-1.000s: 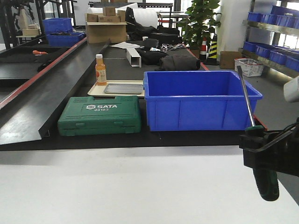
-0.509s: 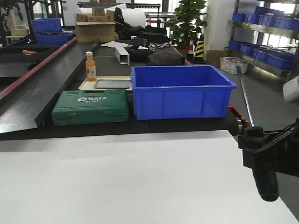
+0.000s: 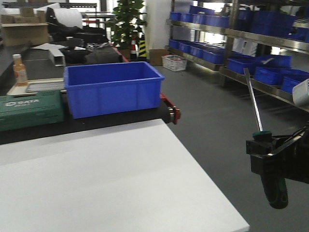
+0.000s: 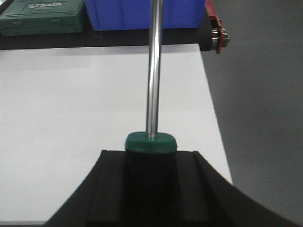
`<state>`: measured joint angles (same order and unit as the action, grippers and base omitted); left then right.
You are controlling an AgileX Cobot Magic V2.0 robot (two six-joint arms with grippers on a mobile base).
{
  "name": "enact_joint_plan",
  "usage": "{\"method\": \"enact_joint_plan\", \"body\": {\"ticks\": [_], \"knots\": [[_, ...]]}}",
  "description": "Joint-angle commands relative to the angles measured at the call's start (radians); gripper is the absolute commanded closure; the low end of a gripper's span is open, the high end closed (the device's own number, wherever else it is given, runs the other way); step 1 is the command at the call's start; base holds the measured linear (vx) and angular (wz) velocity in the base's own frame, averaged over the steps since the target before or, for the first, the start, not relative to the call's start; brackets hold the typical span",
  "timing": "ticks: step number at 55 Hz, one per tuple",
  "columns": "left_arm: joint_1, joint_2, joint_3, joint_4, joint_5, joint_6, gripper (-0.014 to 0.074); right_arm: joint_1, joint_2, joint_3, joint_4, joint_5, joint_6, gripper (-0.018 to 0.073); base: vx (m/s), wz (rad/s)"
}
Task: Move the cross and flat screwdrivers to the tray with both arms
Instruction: 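Hold both screwdrivers while the base turns away from the table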
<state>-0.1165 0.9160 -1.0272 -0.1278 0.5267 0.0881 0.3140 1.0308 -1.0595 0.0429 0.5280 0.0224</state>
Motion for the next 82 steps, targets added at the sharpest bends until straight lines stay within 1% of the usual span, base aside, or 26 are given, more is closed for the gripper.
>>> {"method": "enact_joint_plan", "body": {"ticks": [1,39,82], "knots": [[-0.004,-0.012,-0.029,-0.010,-0.087,-0.004,0.0596,-0.006,-0.020,-0.031,-0.007,-0.085,-0.002,0.0567,-0.15,-0.65],[-0.004,-0.012,-0.029,-0.009,-0.087,-0.004,0.0596,-0.006,-0.020,-0.031,-0.007,-0.085,-0.002,0.0567,-0.06,-0.61],[-0.004,-0.012,-0.029,-0.009,-0.087,-0.004,0.0596,-0.006,-0.020,-0.031,-0.007,-0.085,-0.002,0.0567,0.16,-0.45]]}}
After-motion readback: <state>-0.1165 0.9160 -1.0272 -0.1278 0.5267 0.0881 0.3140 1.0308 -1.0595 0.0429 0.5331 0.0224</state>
